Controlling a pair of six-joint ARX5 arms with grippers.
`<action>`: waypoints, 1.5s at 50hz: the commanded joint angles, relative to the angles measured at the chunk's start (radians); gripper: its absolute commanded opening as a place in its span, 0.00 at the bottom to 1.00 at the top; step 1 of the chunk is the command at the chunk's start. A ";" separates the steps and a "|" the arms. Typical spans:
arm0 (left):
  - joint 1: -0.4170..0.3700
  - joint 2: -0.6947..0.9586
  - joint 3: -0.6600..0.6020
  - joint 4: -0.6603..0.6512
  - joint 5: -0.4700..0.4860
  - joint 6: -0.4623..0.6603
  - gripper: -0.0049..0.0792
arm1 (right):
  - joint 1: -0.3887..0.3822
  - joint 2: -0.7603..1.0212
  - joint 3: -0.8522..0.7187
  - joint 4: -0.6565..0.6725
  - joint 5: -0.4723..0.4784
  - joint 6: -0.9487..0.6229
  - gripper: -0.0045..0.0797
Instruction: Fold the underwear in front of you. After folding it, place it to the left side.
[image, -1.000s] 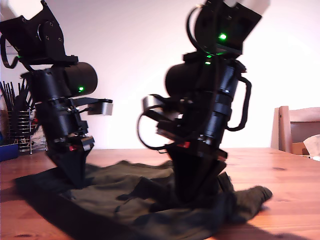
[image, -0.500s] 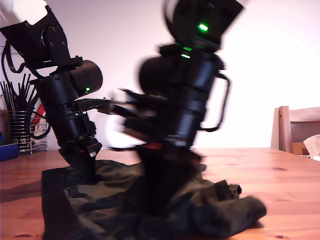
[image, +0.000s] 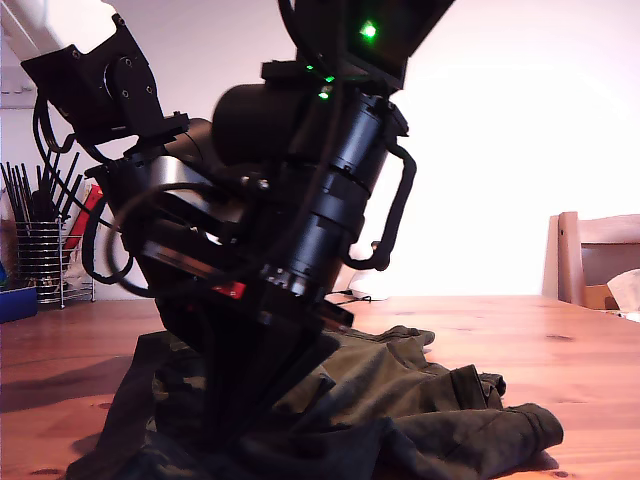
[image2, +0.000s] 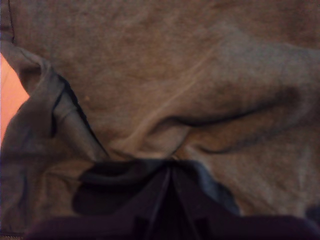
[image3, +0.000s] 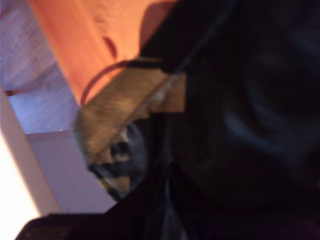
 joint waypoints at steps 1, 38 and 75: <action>-0.003 0.061 -0.015 -0.056 0.003 -0.037 0.03 | -0.009 -0.035 -0.018 0.001 0.000 -0.005 0.04; 0.015 0.031 0.309 -0.659 0.390 -0.275 0.03 | -0.208 -0.111 -0.018 -0.132 0.039 -0.181 0.04; -0.063 0.038 0.030 -0.608 0.571 -0.380 0.03 | -0.328 -0.105 -0.063 -0.177 0.002 -0.241 0.04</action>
